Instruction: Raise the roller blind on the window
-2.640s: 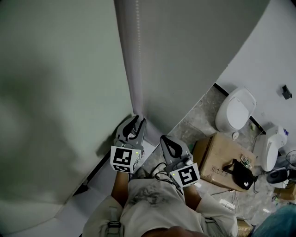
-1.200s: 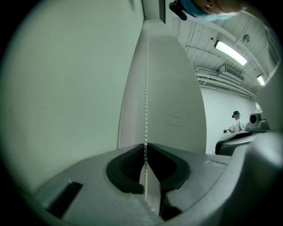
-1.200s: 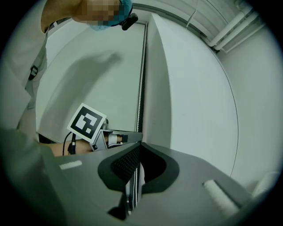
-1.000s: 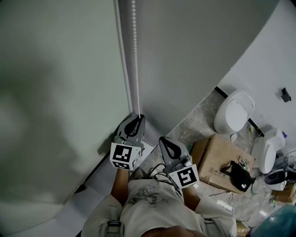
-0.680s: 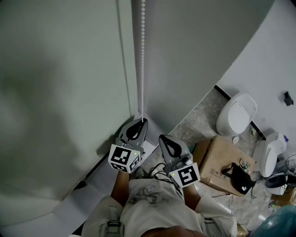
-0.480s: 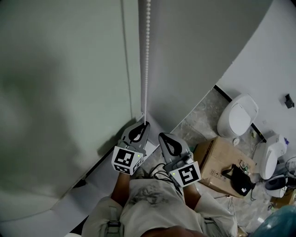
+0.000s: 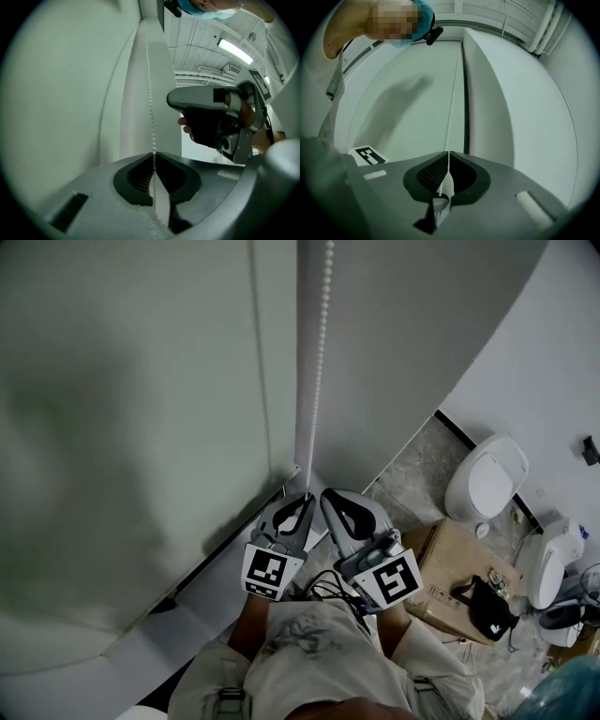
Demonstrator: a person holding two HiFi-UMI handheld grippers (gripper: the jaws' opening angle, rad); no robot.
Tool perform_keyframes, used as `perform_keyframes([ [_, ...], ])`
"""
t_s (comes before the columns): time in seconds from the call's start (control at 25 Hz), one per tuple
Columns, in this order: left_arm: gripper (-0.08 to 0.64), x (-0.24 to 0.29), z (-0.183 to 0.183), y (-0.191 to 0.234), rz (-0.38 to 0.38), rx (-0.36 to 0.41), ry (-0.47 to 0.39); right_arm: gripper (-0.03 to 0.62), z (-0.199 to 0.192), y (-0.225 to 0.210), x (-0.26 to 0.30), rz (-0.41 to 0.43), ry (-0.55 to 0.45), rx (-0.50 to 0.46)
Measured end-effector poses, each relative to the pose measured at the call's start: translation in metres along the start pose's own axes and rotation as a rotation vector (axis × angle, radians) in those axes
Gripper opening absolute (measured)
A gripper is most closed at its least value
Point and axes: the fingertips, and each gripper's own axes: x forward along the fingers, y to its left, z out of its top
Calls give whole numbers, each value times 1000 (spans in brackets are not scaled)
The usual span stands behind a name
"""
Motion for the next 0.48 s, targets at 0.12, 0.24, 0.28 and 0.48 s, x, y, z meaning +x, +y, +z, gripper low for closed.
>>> perform_keyframes([
  [0.12, 20, -3, -4, -3, -10, -16, -7, 23, 8, 1, 6, 22, -18, -9],
  [0.24, 20, -5, -6, -8, -22, -29, -12, 32, 16, 1, 9, 33, -17, -17],
  [0.28, 20, -6, -5, -10, -26, -30, -13, 34, 21, 1, 10, 41, -24, -20],
  [0.48, 20, -8, -3, -10, -42, -37, -16, 46, 51, 4, 26, 67, -90, -11],
])
